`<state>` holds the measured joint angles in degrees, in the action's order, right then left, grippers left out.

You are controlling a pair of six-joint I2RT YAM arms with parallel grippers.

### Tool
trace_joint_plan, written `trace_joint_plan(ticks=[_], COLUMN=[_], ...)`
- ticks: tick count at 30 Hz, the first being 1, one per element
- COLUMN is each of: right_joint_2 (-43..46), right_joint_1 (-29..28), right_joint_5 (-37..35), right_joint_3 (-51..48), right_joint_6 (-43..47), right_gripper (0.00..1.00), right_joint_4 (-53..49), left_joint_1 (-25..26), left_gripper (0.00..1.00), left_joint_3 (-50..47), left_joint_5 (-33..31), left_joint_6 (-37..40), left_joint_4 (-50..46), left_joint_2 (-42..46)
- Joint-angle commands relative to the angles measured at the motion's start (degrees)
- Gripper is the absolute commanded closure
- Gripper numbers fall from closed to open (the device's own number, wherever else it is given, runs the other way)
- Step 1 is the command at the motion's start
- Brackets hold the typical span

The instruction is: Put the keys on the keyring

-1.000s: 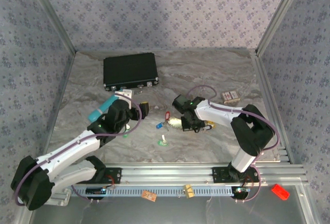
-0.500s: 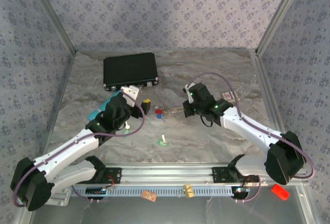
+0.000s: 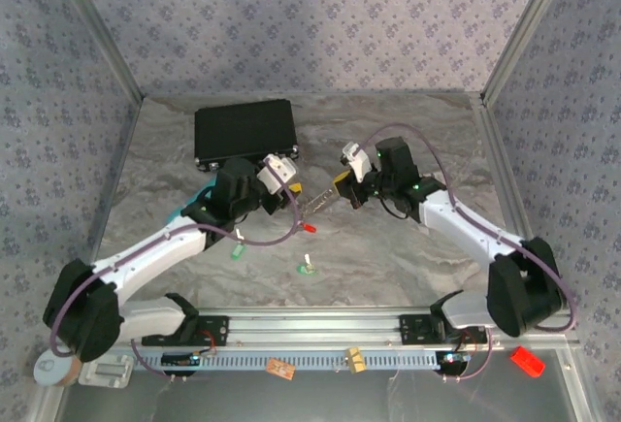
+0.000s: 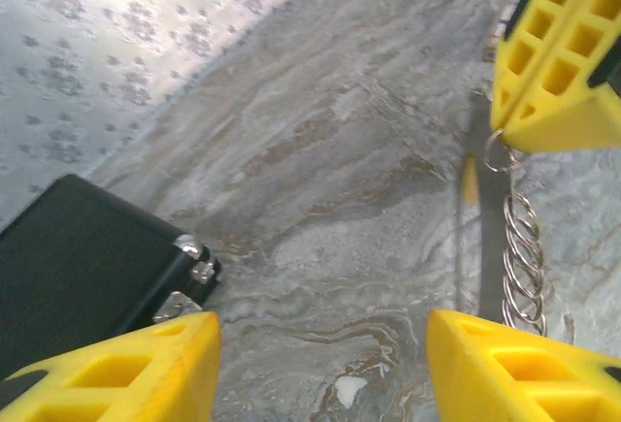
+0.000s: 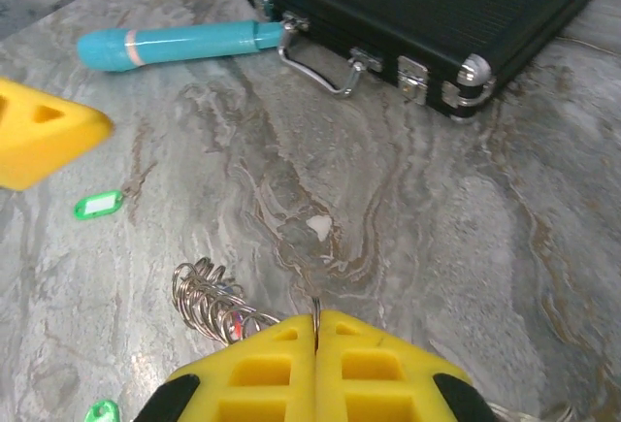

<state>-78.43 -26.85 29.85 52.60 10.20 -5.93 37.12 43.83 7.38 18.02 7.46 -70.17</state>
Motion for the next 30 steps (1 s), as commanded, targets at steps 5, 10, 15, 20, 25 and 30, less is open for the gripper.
trace_joint_plan(ticks=[5,10,15,20,25,30], right_joint_2=[-5.3,-8.4,-10.5,-11.7,-12.4,-12.5], right_joint_1=[1.0,1.0,0.0,-1.0,-2.1,-2.5], right_joint_5=[13.8,16.9,17.6,17.2,17.4,17.4], right_joint_3=[7.8,11.4,13.9,15.2,15.3,15.2], right_joint_6=[10.0,13.4,18.1,21.4,23.0,23.1], right_gripper=[1.00,1.00,1.00,1.00,1.00,1.00], right_joint_4=[-1.1,-4.3,-7.8,-9.9,-10.9,-10.6], left_joint_1=[-5.8,-6.1,-6.1,-6.3,-6.5,-6.9], left_gripper=[0.53,0.64,0.66,0.69,0.71,0.75], left_joint_3=[6.5,6.4,5.4,4.7,5.0,5.2], left_joint_5=[22.1,28.8,30.0,31.7,33.4,34.7], left_joint_6=[7.4,14.1,15.7,16.8,16.8,16.9], left_joint_4=[1.1,0.7,2.3,2.9,2.4,0.7], left_joint_2=[-6.8,-10.4,-12.1,-12.4,-12.5,-13.2])
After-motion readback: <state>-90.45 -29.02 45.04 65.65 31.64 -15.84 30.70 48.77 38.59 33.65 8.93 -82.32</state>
